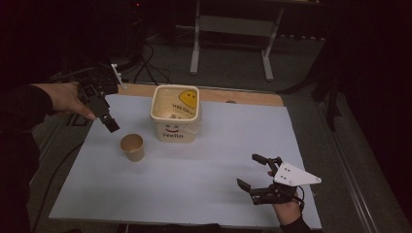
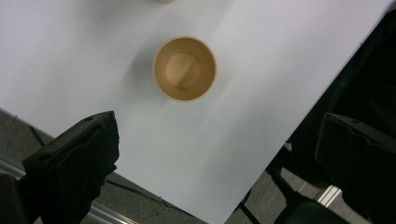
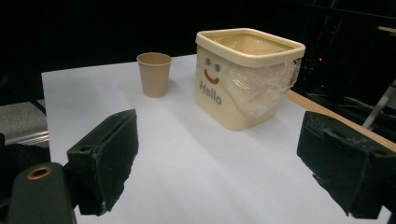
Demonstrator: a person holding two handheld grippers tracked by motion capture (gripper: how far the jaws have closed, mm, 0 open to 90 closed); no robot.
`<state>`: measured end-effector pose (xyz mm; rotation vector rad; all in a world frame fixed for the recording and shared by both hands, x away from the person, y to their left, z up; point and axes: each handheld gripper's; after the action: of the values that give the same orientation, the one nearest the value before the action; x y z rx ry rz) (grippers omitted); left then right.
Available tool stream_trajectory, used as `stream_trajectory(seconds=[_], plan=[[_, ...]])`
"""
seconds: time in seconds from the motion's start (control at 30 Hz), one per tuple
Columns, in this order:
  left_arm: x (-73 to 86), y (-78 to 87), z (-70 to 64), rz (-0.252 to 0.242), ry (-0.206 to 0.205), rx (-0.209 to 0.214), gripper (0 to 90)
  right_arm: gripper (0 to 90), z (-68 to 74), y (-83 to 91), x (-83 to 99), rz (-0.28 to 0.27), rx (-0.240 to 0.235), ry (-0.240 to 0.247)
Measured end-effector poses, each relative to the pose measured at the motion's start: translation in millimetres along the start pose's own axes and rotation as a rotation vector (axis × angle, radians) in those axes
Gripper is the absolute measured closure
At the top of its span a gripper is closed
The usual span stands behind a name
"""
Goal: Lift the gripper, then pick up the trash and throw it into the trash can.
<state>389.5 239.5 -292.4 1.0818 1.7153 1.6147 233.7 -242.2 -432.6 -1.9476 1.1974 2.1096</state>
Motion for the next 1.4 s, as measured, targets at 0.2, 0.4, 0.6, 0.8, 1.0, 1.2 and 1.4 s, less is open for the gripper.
stream_trajectory(seconds=[0.2,0.4,0.6,0.8,1.0,1.2,1.4], plan=[[-4.4,3.0,-8.4,0.007,-0.104,-0.057,0.7,12.5,0.5,0.4,0.0,-0.006,-0.017,0.006],[-6.6,13.5,-17.3,-0.026,-0.189,-0.114,1.1,12.5,1.2,-0.3,0.1,-0.004,-0.024,0.009],[-12.3,19.7,-25.9,-0.017,-0.250,-0.148,1.1,12.5,1.0,-0.3,0.3,-0.003,-0.035,0.007],[-16.9,20.5,-32.2,0.004,-0.303,-0.178,1.1,12.4,1.6,-0.2,0.1,-0.004,-0.039,0.011],[-21.5,15.1,-32.1,0.034,-0.323,-0.188,1.1,12.4,1.8,-0.4,0.1,-0.003,-0.043,0.012],[-26.4,8.2,-27.3,0.047,-0.283,-0.179,1.1,12.4,2.0,-0.1,-0.3,-0.005,-0.051,0.019],[-33.1,-3.2,-25.9,0.074,-0.268,-0.167,1.1,11.4,2.5,-0.3,-0.4,0.001,-0.051,0.019]])
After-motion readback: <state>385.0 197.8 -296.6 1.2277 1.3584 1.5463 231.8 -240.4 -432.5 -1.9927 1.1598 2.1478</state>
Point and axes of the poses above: each handheld gripper's, and its own axes: y roughly backward along the jaws, x roughly out of its underside, z roughly to its left, and after that the axes turned 14 degrees about z, right-handed
